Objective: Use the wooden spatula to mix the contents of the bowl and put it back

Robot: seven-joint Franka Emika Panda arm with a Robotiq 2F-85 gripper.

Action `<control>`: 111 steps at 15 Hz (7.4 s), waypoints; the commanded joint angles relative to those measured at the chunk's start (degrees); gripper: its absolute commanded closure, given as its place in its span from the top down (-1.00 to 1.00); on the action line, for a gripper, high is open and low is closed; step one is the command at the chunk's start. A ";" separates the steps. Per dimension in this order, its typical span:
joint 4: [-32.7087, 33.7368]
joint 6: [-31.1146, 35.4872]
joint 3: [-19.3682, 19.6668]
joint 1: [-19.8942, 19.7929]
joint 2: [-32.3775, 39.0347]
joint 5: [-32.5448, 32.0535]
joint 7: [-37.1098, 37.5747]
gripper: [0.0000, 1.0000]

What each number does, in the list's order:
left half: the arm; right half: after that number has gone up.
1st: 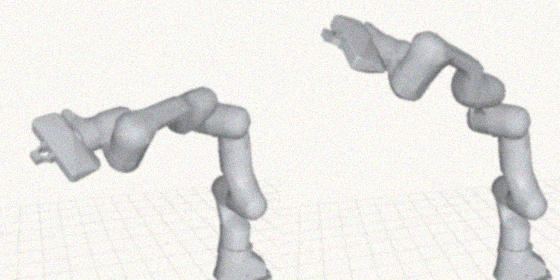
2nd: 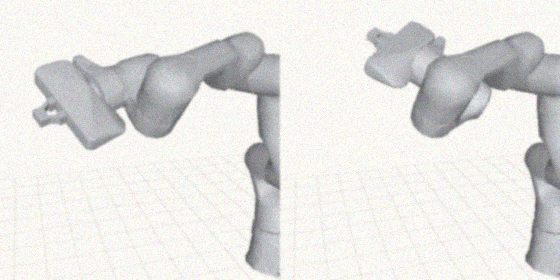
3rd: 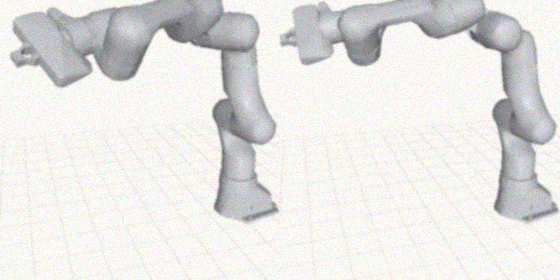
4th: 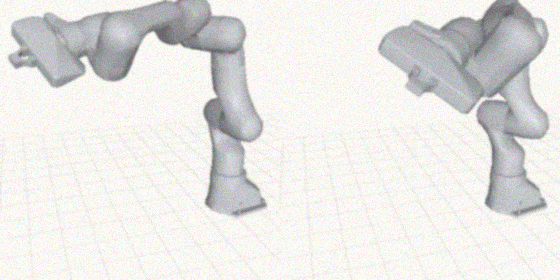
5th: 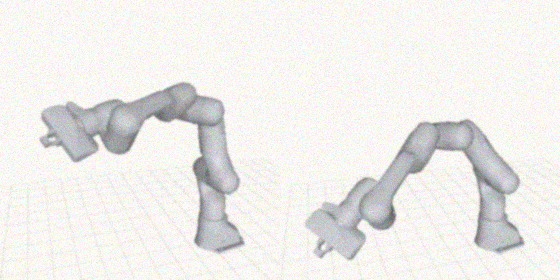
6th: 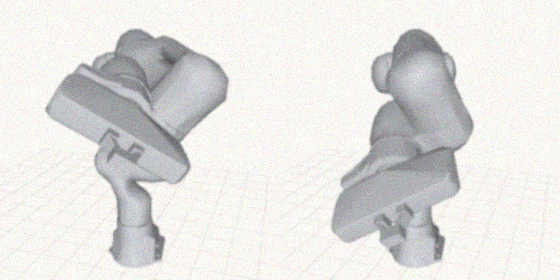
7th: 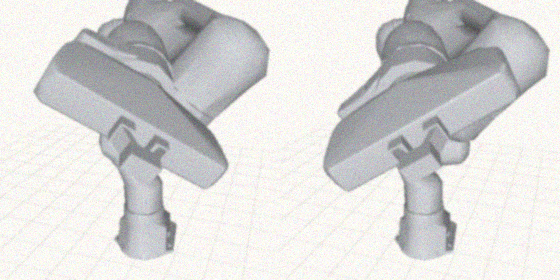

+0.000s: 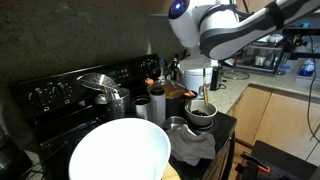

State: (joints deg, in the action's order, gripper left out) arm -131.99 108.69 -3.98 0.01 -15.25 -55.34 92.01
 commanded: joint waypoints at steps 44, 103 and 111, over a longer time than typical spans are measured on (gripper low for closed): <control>-6.76 8.21 2.71 1.19 9.11 -25.74 24.86 -0.94; -6.94 9.46 4.27 1.08 8.29 -24.97 12.01 -0.94; -2.30 6.32 2.82 2.37 4.17 -19.79 6.09 -0.94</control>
State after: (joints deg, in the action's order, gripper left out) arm -137.34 118.07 0.26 1.32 -5.73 -79.19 104.45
